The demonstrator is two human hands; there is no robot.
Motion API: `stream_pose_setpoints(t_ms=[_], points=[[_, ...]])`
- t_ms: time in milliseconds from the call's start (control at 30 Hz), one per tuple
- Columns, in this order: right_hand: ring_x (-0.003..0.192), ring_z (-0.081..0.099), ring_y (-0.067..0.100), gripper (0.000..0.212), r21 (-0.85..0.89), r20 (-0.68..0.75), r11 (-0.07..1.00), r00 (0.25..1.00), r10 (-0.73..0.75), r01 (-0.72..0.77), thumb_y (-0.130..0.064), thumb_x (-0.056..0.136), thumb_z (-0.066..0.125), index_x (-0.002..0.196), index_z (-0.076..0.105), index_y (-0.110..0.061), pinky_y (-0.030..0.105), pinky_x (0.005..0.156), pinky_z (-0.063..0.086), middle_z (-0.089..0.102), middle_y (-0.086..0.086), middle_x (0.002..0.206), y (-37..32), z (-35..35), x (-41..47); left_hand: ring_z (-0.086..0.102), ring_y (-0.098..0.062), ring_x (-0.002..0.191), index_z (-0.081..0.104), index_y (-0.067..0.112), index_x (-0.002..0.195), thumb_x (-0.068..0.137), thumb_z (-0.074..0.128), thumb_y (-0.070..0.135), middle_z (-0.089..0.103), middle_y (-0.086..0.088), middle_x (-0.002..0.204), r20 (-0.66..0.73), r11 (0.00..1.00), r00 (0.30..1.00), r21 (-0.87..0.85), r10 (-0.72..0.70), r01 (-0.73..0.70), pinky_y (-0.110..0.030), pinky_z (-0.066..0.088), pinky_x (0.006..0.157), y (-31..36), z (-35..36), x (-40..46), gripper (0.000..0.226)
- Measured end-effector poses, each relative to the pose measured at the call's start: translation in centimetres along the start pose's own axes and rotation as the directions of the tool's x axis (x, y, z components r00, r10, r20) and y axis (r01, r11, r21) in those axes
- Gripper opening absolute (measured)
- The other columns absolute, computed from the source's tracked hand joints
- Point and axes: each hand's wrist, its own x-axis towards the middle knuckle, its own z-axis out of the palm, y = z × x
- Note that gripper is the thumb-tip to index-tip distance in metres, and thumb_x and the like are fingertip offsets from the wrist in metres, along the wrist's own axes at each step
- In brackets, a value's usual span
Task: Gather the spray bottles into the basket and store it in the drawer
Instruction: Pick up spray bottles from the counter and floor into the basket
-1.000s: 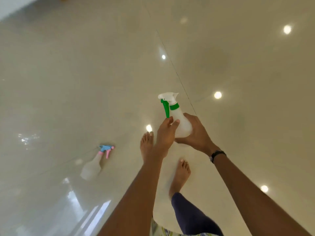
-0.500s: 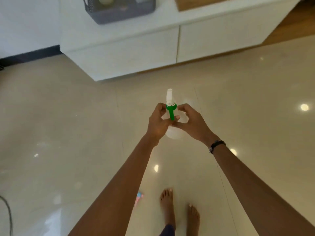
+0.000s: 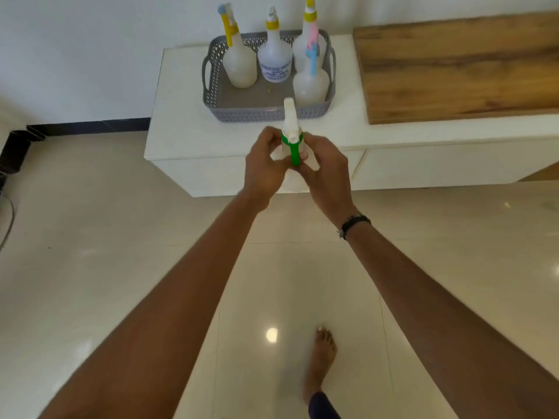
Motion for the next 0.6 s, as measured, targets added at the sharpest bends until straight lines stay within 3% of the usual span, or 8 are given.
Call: stream_pose_setpoints(t_ms=[167,233,300,367,500,600], points=[[0.102,0.058,0.011,0.039,0.052,0.005,0.998,1.000,-0.030,0.029,-0.006,0.085,0.065,0.123,0.058,-0.003,0.010,0.087,0.044,0.066,0.008,0.115,-0.6,2.5,8.0,0.059,-0.013,0.101,0.048,0.033,0.090,0.074,0.078,0.013,0.063,0.007,0.099,-0.050,0.996,0.996,0.035,0.079,-0.077,-0.044,0.052,0.094,2.2,-1.9,7.3,0.039],[0.103,0.058,0.013,0.037,0.056,-0.030,0.997,0.998,-0.053,0.054,-0.003,0.085,0.063,0.122,0.057,-0.001,0.007,0.087,0.042,0.066,0.011,0.116,-0.8,3.3,11.0,0.060,-0.010,0.095,0.049,0.023,0.095,0.074,0.076,0.012,0.062,0.008,0.093,-0.045,0.991,0.991,0.021,0.130,-0.129,-0.039,0.052,0.090,2.9,-2.4,10.2,0.036],[0.108,0.059,0.020,0.038,0.045,-0.073,0.996,0.995,-0.068,0.071,0.001,0.085,0.061,0.123,0.056,0.001,0.015,0.091,0.044,0.064,0.014,0.118,-0.6,4.5,13.8,0.060,-0.003,0.088,0.048,0.014,0.098,0.075,0.075,0.009,0.062,0.012,0.088,-0.068,0.986,0.984,0.031,0.165,-0.163,-0.034,0.053,0.085,3.4,-2.5,13.1,0.036],[0.110,0.059,0.023,0.038,0.019,-0.112,0.997,0.991,-0.072,0.074,0.004,0.085,0.059,0.122,0.056,0.002,0.022,0.093,0.046,0.064,0.015,0.118,0.2,6.1,17.1,0.063,-0.007,0.090,0.048,0.012,0.098,0.075,0.075,0.008,0.063,0.009,0.089,-0.088,0.985,0.982,0.033,0.169,-0.167,-0.037,0.056,0.084,3.3,-2.5,16.6,0.036],[0.108,0.060,0.022,0.038,-0.012,-0.114,0.997,0.991,-0.075,0.074,0.007,0.083,0.056,0.121,0.055,0.001,0.017,0.090,0.046,0.064,0.014,0.116,2.7,8.2,20.9,0.066,-0.018,0.097,0.049,0.011,0.095,0.074,0.076,0.010,0.069,-0.004,0.098,-0.102,0.988,0.984,0.051,0.149,-0.144,-0.043,0.055,0.083,1.8,-2.4,21.3,0.034],[0.107,0.059,0.022,0.040,-0.054,-0.077,0.998,0.997,-0.027,0.023,0.009,0.082,0.055,0.121,0.056,0.001,0.010,0.088,0.042,0.064,0.014,0.115,4.7,10.4,22.4,0.064,-0.003,0.082,0.053,0.008,0.100,0.076,0.075,0.013,0.069,-0.001,0.092,-0.085,0.995,0.994,0.074,0.071,-0.064,-0.030,0.055,0.078,-0.5,-2.5,24.3,0.034]])
